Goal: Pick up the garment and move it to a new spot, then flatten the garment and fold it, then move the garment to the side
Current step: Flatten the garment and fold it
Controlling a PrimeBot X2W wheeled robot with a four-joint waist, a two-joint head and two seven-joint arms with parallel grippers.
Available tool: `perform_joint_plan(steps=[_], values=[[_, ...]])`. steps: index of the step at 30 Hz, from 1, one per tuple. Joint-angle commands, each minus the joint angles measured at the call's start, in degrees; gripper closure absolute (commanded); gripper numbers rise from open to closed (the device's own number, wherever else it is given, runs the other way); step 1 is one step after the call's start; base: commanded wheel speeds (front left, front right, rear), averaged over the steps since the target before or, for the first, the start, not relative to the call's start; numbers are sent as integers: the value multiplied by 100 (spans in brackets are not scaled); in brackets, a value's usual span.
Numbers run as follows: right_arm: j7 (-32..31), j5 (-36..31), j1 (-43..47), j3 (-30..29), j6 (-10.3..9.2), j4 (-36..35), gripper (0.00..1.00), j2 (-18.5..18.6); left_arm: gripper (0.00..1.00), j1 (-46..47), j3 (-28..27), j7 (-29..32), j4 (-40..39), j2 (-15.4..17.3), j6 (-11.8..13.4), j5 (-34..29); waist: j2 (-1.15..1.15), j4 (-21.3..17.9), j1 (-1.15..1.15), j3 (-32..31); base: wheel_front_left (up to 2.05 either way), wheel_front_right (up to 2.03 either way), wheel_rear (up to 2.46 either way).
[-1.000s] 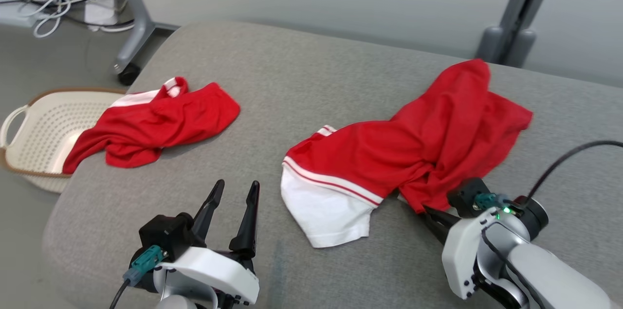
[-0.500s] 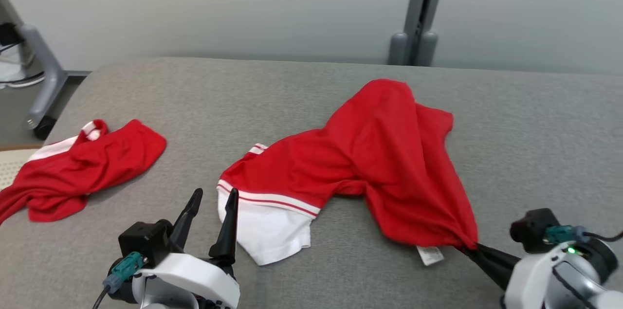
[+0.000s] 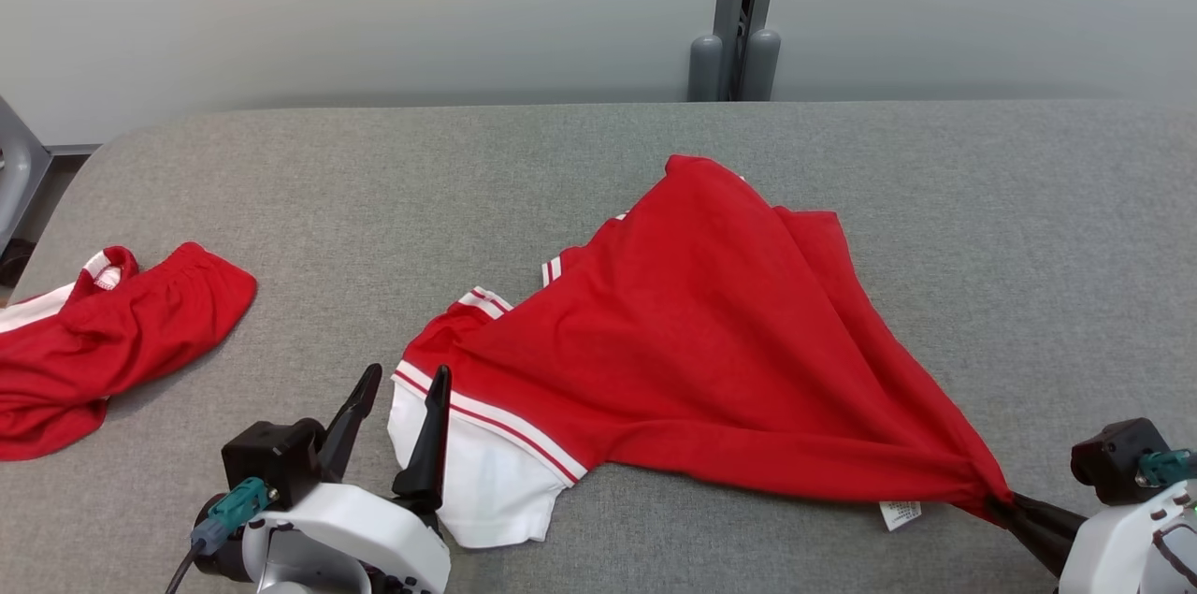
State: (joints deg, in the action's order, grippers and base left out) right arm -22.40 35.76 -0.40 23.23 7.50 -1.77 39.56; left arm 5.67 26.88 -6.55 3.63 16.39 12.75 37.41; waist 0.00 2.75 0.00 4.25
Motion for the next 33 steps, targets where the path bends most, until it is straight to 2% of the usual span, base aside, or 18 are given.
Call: perform_joint_plan(steps=[1,9,13,16,21,25,26,27,30,33], values=[[129,38,46,21,-1,112,0,-36,0,55,-1,35,8,55,21,-4,0,4,0,-5,0,0,0],[307,367,93,-33,-1,461,0,-164,0,-67,-16,81,31,126,81,39,0,-54,0,-197,0,0,0],[601,640,200,-518,-1,164,0,-219,0,-158,-89,60,-8,196,128,63,0,-110,0,-341,0,0,0],[966,564,260,-1061,-1,-101,0,-341,0,-199,-143,68,-60,247,160,91,0,-144,0,-402,0,0,0],[1684,73,303,-1932,-1,-401,0,-1067,0,-312,-208,250,-42,394,213,195,0,-191,0,-400,0,0,0],[2028,-321,297,-2227,-1,-408,0,-1748,0,-352,-232,506,23,524,219,295,0,-232,0,-307,0,0,0],[2177,-482,289,-2334,0,-365,0,-2078,0,-386,-268,621,89,588,228,371,0,-251,0,-277,0,0,0],[2233,-563,282,-2365,0,-360,0,-2212,0,-414,-275,696,128,620,235,398,0,-268,0,-251,0,0,0],[2315,-760,256,-2359,0,-304,0,-2480,0,-469,-155,1034,350,783,201,412,0,-321,0,-191,0,0,0],[2288,-886,179,-2319,0,-266,0,-2576,0,-505,5,1359,533,848,109,458,0,-385,0,-121,0,0,0]])
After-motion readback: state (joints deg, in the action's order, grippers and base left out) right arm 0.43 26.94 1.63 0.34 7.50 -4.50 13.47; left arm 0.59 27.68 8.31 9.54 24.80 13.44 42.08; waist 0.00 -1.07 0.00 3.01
